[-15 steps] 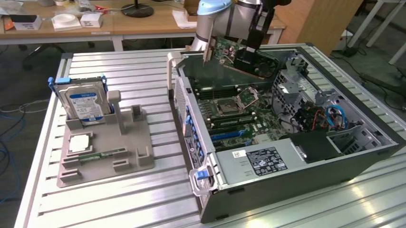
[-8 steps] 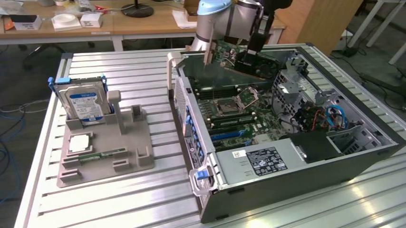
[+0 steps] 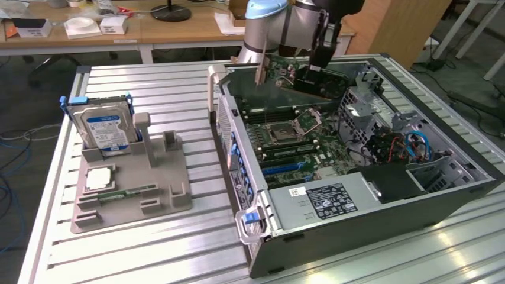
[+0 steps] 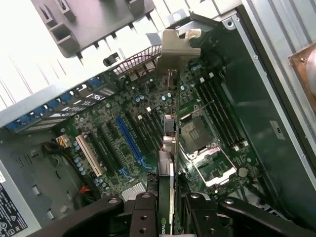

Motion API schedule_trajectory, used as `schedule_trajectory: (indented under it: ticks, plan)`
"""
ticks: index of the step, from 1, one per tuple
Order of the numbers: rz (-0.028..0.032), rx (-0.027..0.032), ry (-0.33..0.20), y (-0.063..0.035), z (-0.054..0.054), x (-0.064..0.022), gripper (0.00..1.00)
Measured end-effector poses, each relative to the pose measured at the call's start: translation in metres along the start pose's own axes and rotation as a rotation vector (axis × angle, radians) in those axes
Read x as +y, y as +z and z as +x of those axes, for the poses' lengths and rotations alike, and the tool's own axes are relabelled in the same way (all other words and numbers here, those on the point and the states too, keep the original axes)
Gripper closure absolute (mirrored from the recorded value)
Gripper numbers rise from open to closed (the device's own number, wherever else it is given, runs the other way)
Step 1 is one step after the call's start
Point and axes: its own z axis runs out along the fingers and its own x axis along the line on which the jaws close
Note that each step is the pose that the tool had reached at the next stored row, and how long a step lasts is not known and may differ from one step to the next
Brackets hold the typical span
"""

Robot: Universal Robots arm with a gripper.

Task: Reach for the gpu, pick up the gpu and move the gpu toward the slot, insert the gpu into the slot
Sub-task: 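Insert the gpu into the slot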

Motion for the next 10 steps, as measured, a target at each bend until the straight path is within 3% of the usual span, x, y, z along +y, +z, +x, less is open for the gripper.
schedule_trajectory:
  ticks: [10]
  plan:
    - [0.0051, -0.0028, -0.111, 0.0092, 0.0006, -0.0004, 0.74]
